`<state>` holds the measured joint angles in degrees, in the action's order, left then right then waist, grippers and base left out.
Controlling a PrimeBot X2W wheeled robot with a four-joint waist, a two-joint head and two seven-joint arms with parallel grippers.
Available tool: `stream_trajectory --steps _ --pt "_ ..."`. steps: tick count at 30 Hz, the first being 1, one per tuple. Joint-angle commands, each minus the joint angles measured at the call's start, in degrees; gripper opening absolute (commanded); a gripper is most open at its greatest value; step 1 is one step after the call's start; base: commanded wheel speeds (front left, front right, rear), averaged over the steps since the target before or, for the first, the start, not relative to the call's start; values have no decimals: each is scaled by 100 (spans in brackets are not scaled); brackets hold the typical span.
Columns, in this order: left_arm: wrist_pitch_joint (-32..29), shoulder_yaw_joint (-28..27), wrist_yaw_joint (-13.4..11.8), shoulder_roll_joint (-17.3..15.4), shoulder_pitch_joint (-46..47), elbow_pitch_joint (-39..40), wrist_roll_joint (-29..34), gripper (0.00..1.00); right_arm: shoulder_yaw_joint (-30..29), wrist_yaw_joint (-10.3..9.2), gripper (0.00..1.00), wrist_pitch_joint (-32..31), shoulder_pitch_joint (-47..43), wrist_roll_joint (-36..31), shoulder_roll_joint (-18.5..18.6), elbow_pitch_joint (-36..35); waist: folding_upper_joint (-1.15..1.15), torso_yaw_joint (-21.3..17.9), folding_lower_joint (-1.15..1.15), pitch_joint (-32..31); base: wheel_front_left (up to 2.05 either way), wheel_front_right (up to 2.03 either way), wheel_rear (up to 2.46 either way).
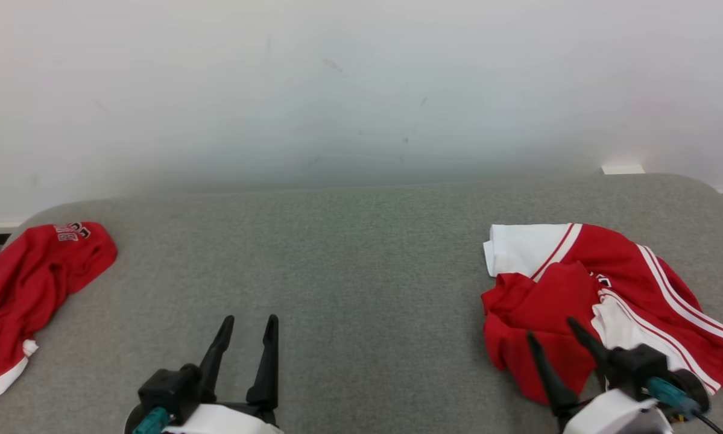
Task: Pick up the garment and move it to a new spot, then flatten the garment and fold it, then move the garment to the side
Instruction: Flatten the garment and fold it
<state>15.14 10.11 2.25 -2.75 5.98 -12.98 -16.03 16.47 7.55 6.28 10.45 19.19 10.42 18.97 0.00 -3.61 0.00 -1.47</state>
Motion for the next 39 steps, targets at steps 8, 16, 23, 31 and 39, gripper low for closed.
stream_trajectory --steps 8,16,23,31,39 --pt "2 76 -4 -23 61 -71 -138 100 1206 -13 100 -939 783 -37 477 510 0 359 0 85 0 0 0" --pt "2 141 -80 -24 10 -78 -231 100 1728 -13 0 -1580 1169 182 756 1140 0 826 0 84 0 0 0" --pt "2 113 -63 -23 -30 -67 -249 100 1511 -13 0 -1340 1261 410 836 1033 0 1105 0 103 0 0 0" --pt "2 223 -111 -24 76 -23 -310 100 1819 -13 0 -1208 1835 801 503 616 0 1574 0 207 0 0 0" --pt "2 372 -134 -23 194 -30 -453 100 2825 -13 0 -1162 2602 1531 82 835 0 2052 0 384 0 0 0"
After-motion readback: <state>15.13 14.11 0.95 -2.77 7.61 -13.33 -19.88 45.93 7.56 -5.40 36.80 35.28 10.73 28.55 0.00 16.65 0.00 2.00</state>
